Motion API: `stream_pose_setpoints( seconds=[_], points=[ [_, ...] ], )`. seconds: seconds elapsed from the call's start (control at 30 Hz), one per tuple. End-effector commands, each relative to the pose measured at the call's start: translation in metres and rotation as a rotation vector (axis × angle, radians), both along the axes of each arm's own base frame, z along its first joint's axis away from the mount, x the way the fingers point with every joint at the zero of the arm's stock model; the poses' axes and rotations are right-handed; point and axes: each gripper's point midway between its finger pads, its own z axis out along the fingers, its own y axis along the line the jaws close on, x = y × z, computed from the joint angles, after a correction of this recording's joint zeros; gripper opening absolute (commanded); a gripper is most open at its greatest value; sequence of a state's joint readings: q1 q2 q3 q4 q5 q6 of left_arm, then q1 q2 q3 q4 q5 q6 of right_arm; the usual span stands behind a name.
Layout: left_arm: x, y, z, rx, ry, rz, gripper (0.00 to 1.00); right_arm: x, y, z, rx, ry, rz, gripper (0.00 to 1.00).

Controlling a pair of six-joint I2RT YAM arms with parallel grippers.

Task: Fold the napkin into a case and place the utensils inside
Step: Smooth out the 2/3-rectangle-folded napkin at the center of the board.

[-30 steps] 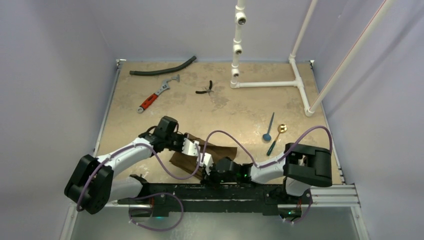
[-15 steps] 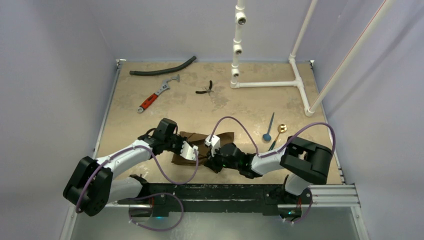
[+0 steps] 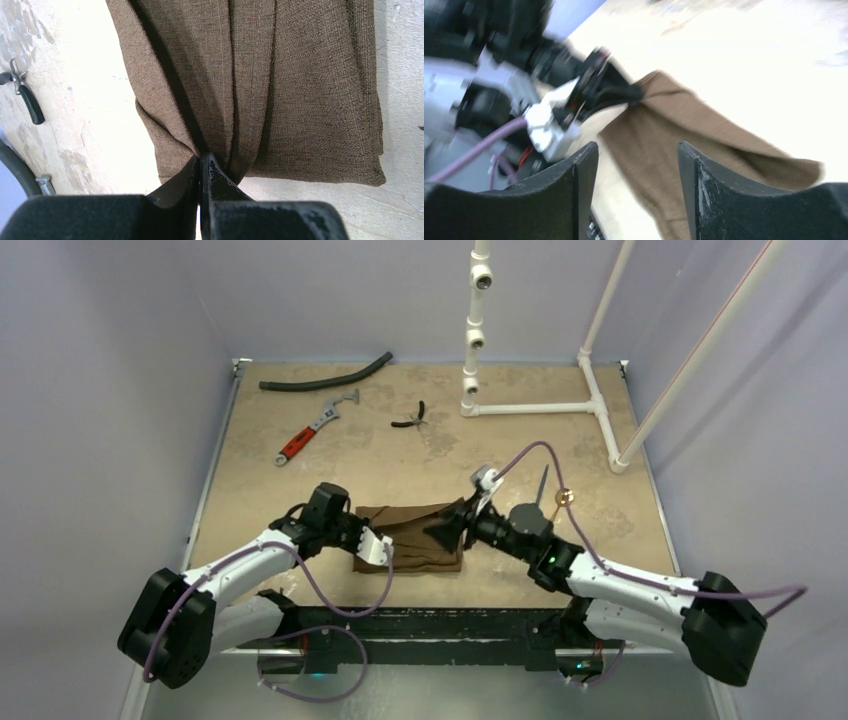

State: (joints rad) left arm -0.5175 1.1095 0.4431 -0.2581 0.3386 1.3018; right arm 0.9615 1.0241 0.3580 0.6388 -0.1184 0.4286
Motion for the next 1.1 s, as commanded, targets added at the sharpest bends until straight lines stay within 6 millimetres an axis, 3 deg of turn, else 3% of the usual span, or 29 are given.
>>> stream_pose_setpoints(
  seconds=[0.0,0.07,0.17,0.47,0.7,0.83,1.07],
  points=[
    [-0.003,-0.003,0.001,-0.023,0.000,-0.019,0.00,0.061,-0.035,0.014,-0.004,0.098,-0.278,0.66],
    [-0.004,-0.002,0.002,-0.022,-0.007,-0.023,0.00,0.083,-0.042,0.009,-0.033,0.181,-0.341,0.67],
    [-0.007,-0.002,0.002,-0.030,-0.012,-0.029,0.00,0.098,-0.039,-0.007,-0.088,0.304,-0.378,0.66],
    [-0.017,0.000,0.000,-0.027,-0.026,-0.067,0.00,0.086,-0.044,-0.047,-0.120,0.651,-0.398,0.70],
    [-0.018,0.001,-0.001,-0.022,-0.033,-0.076,0.00,0.093,-0.037,-0.071,-0.139,0.749,-0.385,0.64],
    [-0.019,0.001,-0.001,-0.020,-0.034,-0.079,0.00,0.105,-0.036,-0.070,-0.121,0.739,-0.422,0.60],
    [-0.022,0.002,-0.003,-0.017,-0.038,-0.086,0.00,0.118,-0.040,-0.075,-0.064,0.742,-0.495,0.42]
  ],
)
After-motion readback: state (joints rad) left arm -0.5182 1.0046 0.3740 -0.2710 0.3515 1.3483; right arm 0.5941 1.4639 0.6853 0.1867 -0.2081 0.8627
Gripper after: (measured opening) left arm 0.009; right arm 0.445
